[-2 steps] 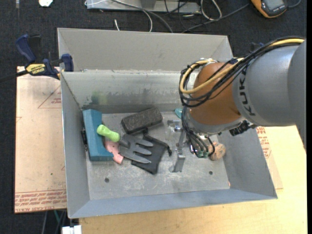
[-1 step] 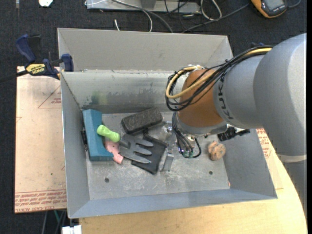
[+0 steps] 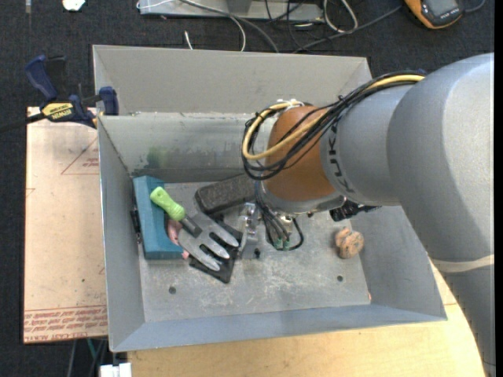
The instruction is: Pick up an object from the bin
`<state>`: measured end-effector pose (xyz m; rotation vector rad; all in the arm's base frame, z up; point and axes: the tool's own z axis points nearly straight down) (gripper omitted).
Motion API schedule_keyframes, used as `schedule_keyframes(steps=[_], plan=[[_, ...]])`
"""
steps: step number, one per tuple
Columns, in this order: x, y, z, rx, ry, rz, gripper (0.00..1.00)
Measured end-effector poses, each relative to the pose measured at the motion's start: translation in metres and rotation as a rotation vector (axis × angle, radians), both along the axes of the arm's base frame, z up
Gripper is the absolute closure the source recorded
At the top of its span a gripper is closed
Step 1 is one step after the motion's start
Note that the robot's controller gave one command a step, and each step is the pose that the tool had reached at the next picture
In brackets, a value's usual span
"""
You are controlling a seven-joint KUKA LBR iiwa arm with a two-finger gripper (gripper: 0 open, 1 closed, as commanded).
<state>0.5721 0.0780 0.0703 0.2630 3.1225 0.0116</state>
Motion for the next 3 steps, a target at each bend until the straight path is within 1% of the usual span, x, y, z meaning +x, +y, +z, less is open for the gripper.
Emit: schedule_keyframes(steps=[2, 3], plan=[[0.0, 0.0, 0.005, 0.0, -0.001, 0.001, 1.0], [0.0, 0.0, 0.028, 0.0, -0.001, 0.002, 1.0]])
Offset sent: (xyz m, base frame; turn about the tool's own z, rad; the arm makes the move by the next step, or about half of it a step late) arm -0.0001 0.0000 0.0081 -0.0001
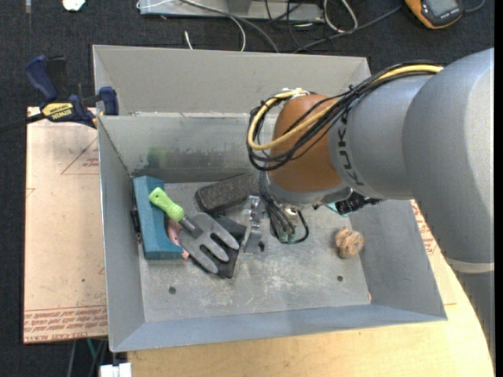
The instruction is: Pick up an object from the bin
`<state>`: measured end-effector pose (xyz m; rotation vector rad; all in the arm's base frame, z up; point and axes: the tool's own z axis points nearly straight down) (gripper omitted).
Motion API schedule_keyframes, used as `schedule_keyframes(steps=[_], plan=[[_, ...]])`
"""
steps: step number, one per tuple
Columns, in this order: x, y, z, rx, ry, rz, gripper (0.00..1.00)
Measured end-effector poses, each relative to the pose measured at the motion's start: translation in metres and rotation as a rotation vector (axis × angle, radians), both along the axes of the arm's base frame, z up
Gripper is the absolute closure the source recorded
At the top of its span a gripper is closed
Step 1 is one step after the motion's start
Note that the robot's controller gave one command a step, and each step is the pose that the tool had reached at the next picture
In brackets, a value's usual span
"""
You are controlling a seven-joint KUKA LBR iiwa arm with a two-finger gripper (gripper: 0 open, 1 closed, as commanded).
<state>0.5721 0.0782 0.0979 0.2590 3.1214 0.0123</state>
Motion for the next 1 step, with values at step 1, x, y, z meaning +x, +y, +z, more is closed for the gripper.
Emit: schedule_keyframes(steps=[1], plan=[[0.0004, 0.0, 0.0187, 0.0, -0.001, 0.0, 1.0]])
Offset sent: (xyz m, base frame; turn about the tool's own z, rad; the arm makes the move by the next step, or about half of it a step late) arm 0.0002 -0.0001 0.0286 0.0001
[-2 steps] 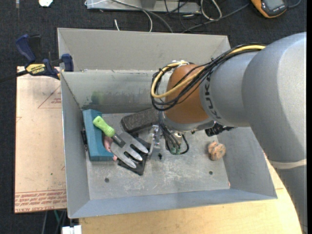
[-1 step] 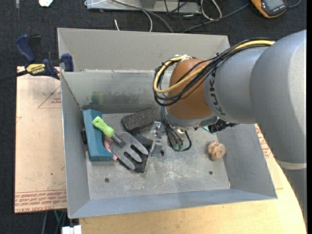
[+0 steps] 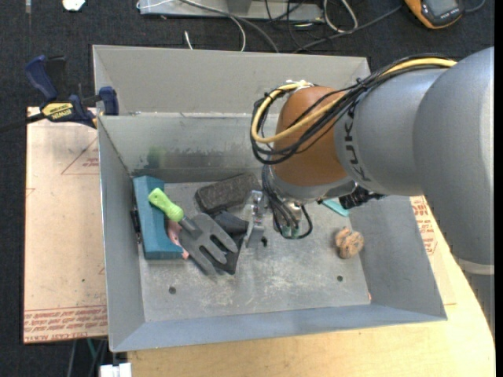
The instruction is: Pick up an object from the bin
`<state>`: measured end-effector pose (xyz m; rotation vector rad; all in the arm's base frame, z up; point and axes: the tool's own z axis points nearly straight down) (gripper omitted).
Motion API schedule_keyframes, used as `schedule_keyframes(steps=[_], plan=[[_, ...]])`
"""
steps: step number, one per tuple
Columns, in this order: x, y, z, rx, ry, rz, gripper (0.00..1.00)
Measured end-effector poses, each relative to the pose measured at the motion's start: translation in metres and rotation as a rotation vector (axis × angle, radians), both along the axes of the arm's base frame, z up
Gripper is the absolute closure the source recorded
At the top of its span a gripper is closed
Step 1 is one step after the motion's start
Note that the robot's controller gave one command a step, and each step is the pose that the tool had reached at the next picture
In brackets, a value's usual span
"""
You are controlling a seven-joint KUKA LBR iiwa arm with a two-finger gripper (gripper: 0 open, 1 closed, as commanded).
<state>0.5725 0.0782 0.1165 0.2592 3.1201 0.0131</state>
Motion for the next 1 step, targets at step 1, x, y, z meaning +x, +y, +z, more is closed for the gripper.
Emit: schedule_keyframes(steps=[1], plan=[[0.0, 0.0001, 0.0099, 0.0, 0.0, 0.001, 1.0]])
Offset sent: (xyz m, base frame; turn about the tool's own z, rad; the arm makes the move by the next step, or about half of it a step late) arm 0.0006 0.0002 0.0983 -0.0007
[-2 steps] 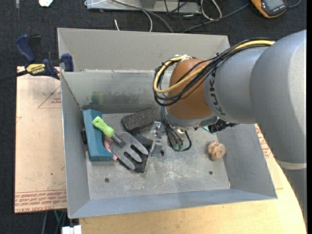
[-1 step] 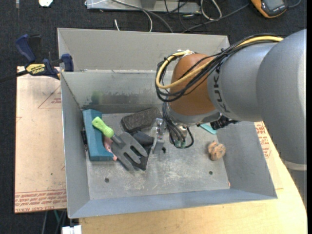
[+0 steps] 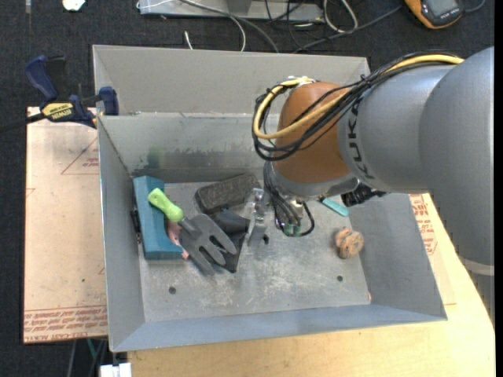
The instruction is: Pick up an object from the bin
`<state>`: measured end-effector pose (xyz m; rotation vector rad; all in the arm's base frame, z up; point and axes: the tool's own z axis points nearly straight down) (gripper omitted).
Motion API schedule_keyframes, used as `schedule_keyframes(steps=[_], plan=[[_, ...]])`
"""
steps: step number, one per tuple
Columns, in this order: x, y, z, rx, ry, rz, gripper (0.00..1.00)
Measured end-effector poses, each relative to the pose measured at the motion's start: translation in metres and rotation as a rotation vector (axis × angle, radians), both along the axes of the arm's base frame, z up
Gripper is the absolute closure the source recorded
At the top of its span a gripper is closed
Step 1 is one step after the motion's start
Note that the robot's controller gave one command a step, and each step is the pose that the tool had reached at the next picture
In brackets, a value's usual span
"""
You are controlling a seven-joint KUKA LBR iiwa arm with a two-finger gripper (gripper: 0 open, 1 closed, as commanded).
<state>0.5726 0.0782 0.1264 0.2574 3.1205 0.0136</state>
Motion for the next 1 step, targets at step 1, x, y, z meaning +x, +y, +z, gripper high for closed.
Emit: schedule_keyframes(steps=[1], plan=[[-0.0012, 0.0, 0.0415, 0.0, 0.005, 0.001, 1.0]])
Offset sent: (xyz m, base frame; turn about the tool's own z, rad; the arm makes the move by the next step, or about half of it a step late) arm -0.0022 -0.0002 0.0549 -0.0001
